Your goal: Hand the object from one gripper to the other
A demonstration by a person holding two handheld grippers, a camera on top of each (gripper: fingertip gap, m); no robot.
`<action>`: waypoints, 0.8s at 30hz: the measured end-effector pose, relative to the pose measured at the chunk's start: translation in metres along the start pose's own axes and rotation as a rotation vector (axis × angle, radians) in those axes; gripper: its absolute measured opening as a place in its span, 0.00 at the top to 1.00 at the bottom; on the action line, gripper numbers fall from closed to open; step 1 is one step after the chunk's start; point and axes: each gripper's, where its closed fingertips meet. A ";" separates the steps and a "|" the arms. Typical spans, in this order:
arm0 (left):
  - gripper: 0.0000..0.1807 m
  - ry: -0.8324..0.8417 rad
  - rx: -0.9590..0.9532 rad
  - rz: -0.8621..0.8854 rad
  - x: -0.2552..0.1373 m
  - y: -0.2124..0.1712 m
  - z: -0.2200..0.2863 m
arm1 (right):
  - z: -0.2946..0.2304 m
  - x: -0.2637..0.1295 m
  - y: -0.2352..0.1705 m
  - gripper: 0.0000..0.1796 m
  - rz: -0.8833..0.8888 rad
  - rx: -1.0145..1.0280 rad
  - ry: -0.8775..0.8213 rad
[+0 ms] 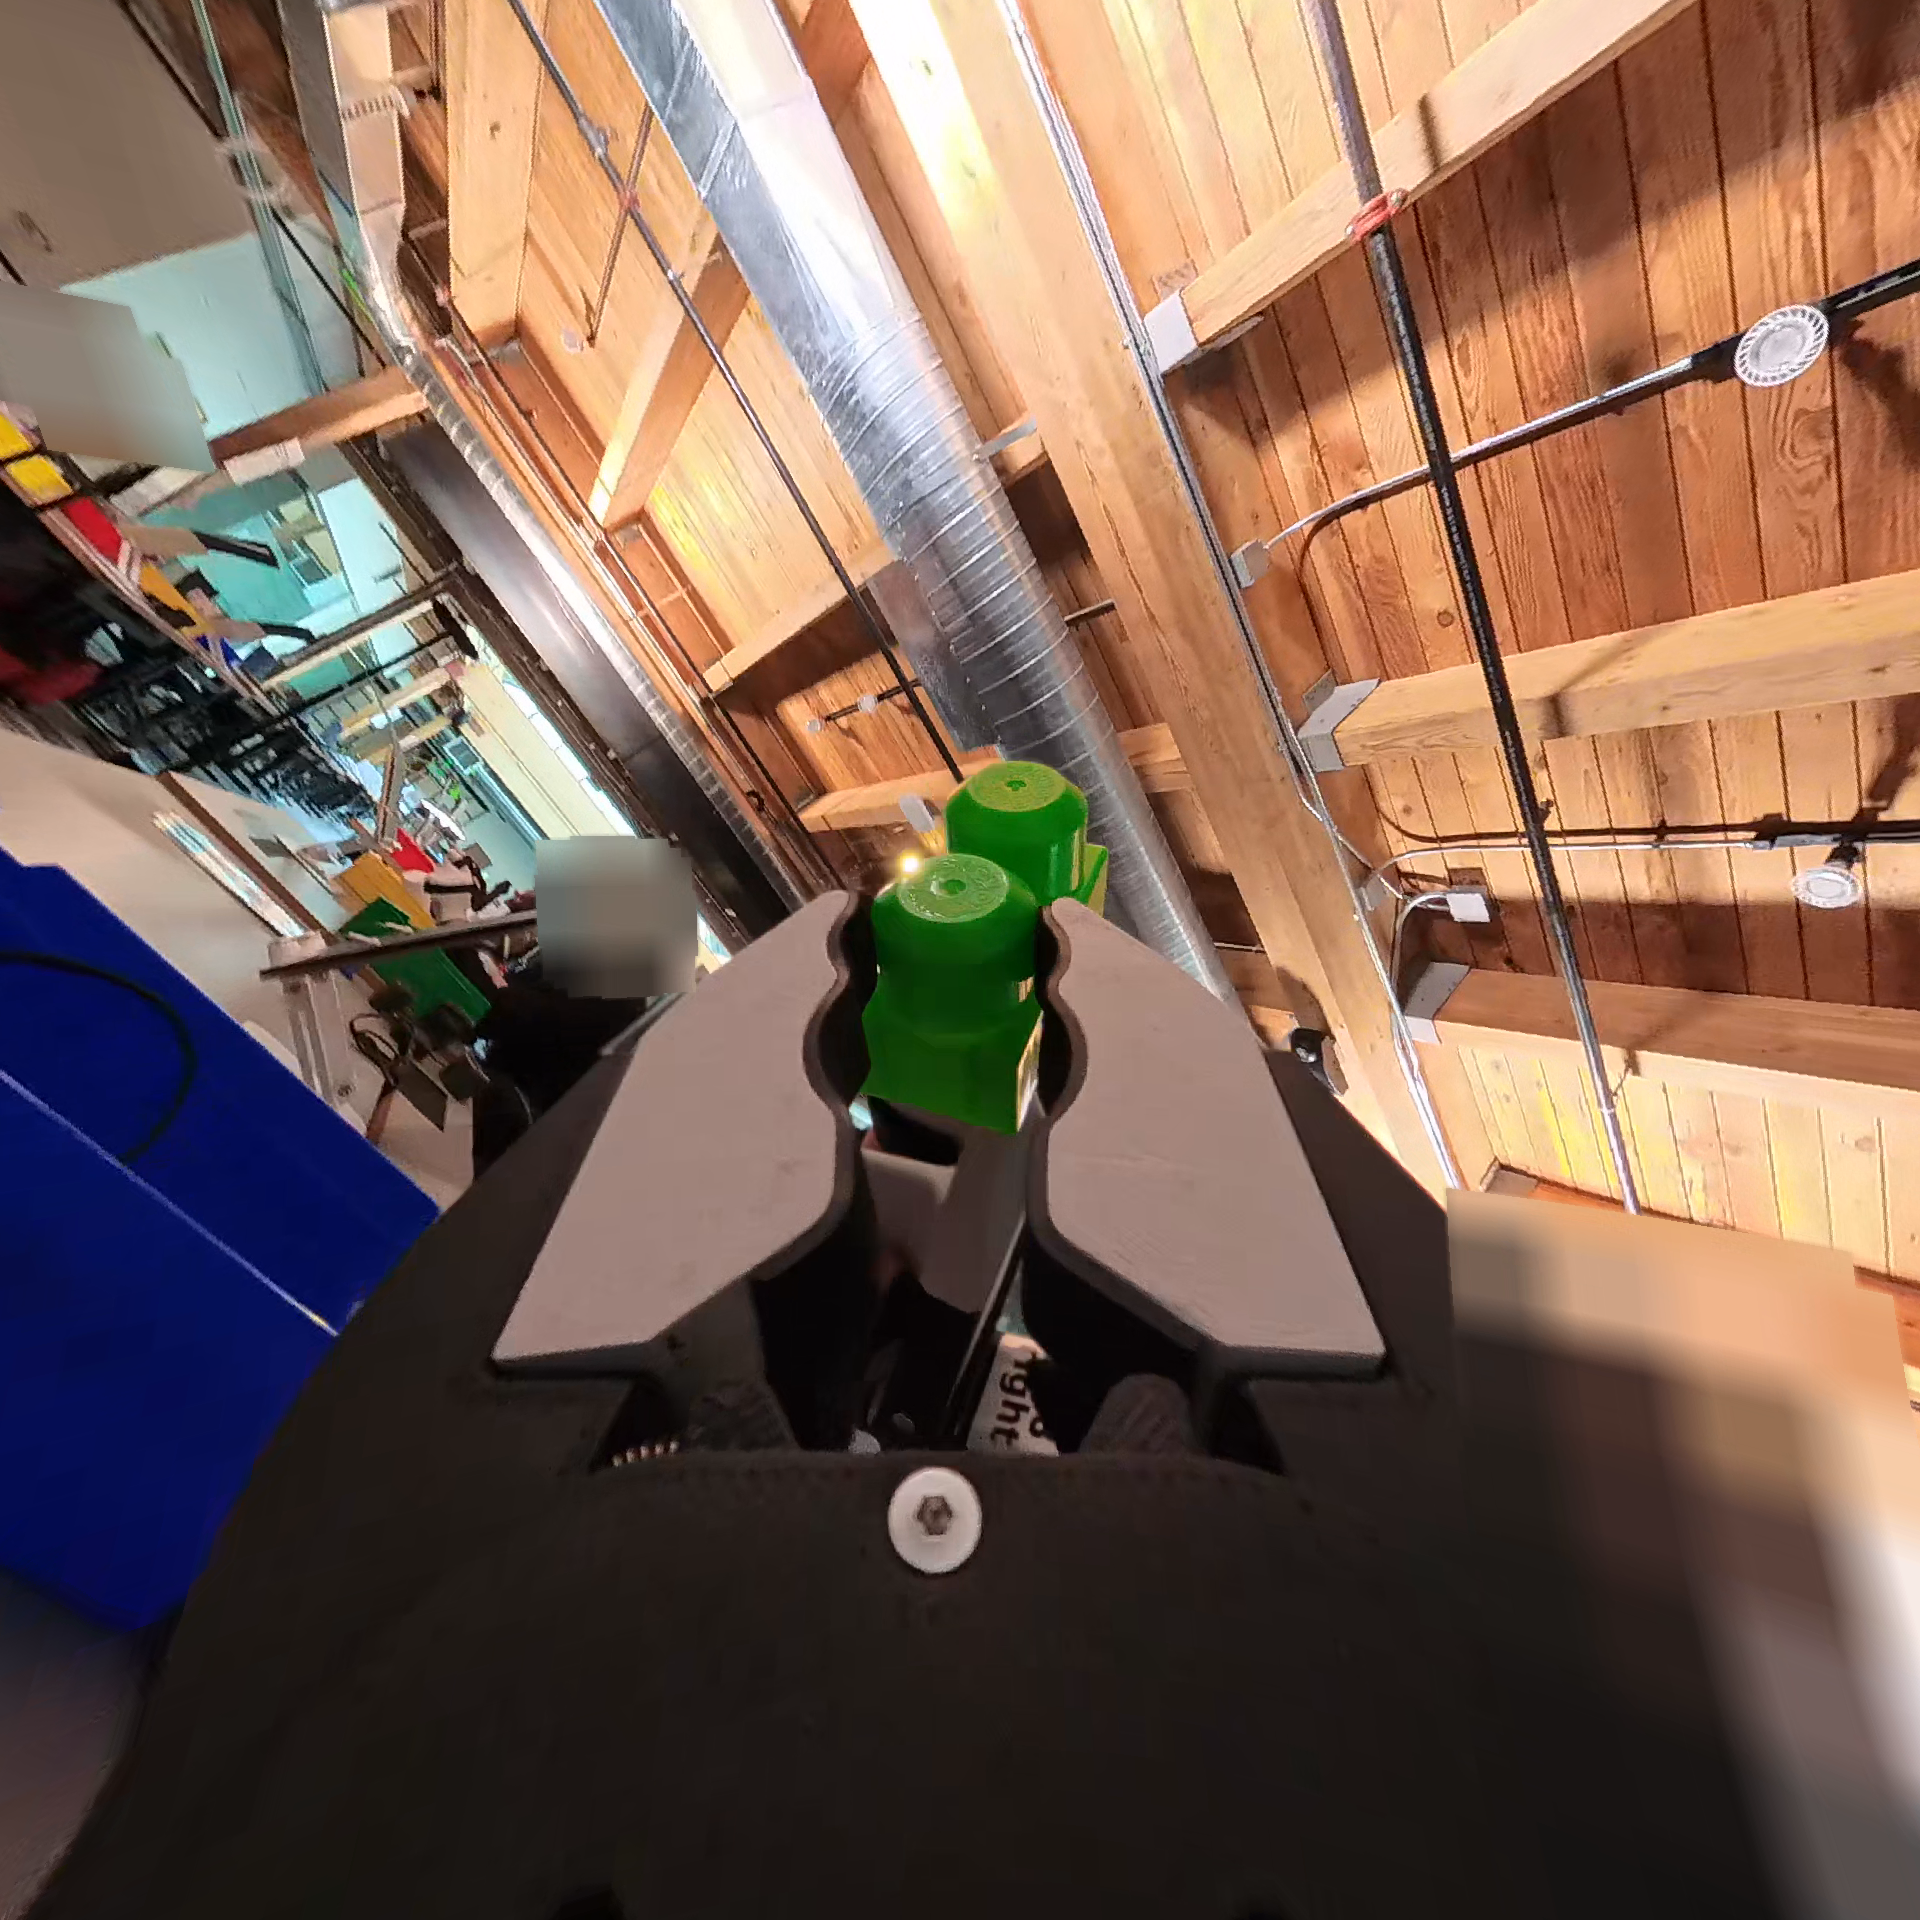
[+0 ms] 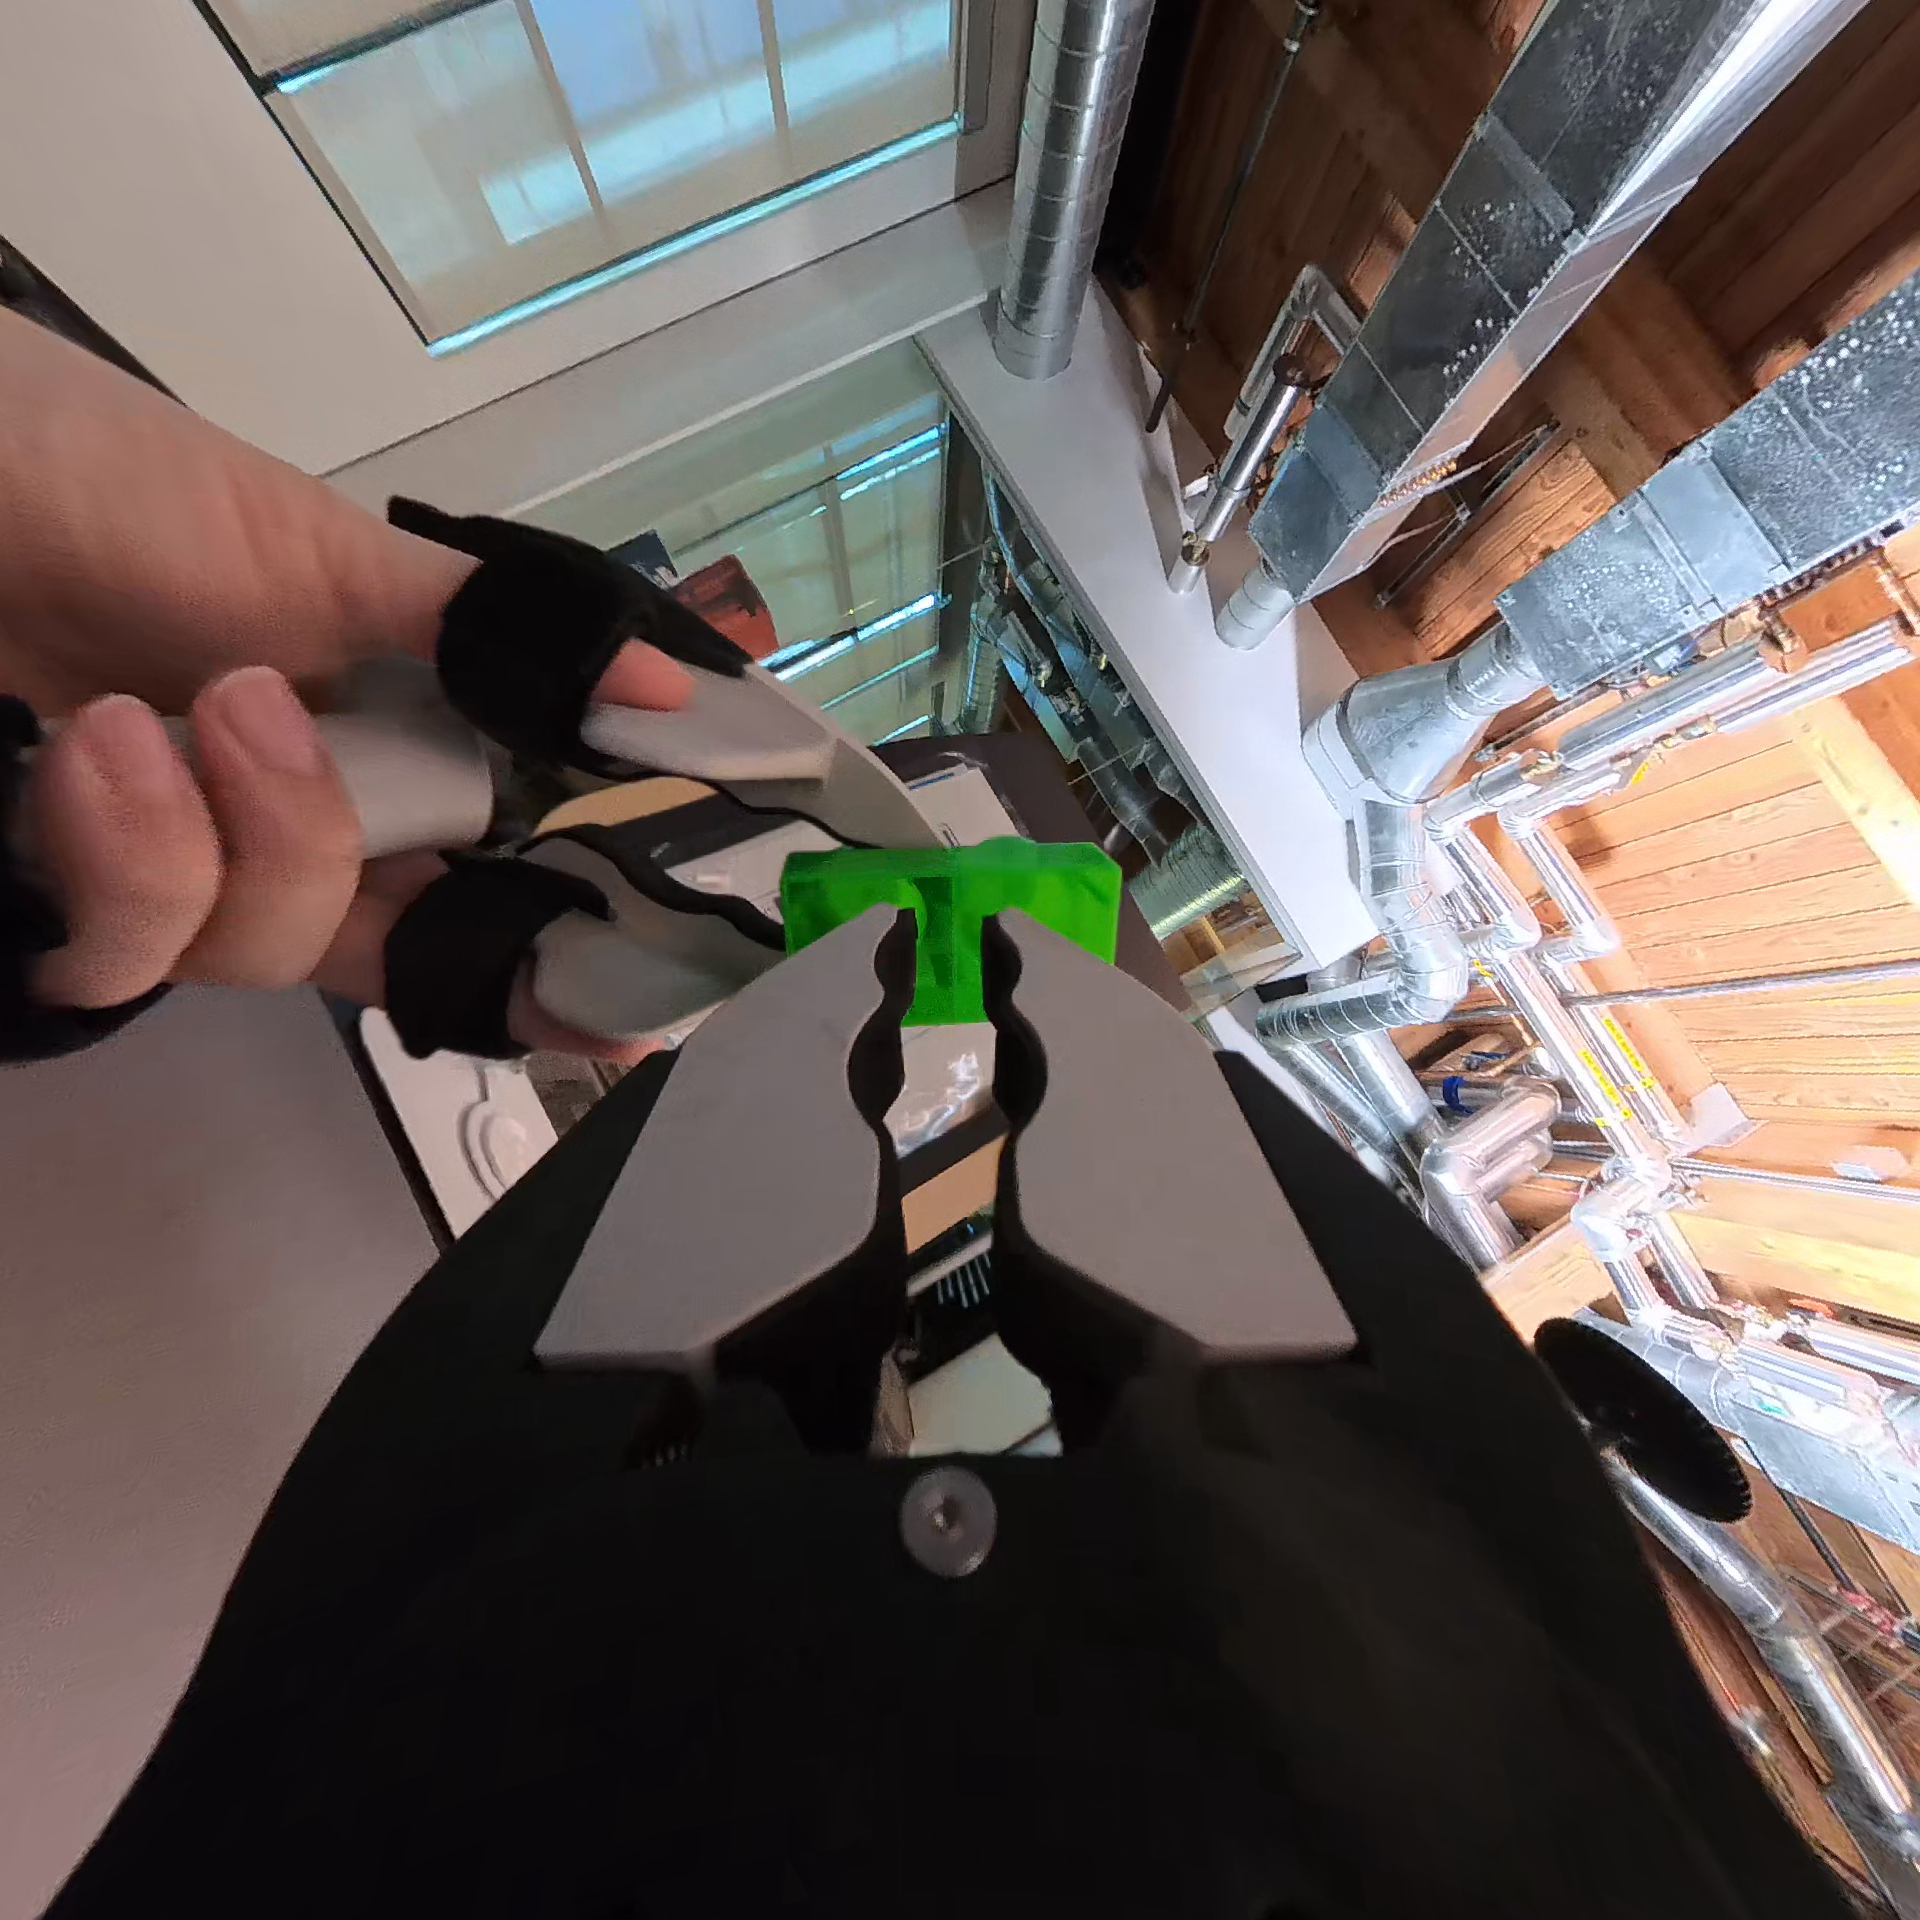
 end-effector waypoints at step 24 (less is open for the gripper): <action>0.70 0.554 1.795 -0.459 0.003 -0.014 0.025 | -0.018 -0.001 -0.088 0.99 -0.375 1.700 0.668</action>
Point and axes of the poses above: each gripper's, where its closed fingertips meet, x out along the fingers, y out of its top, z = x × y across the jaws, and after that the axes turned 3 degrees about -y, right-handed
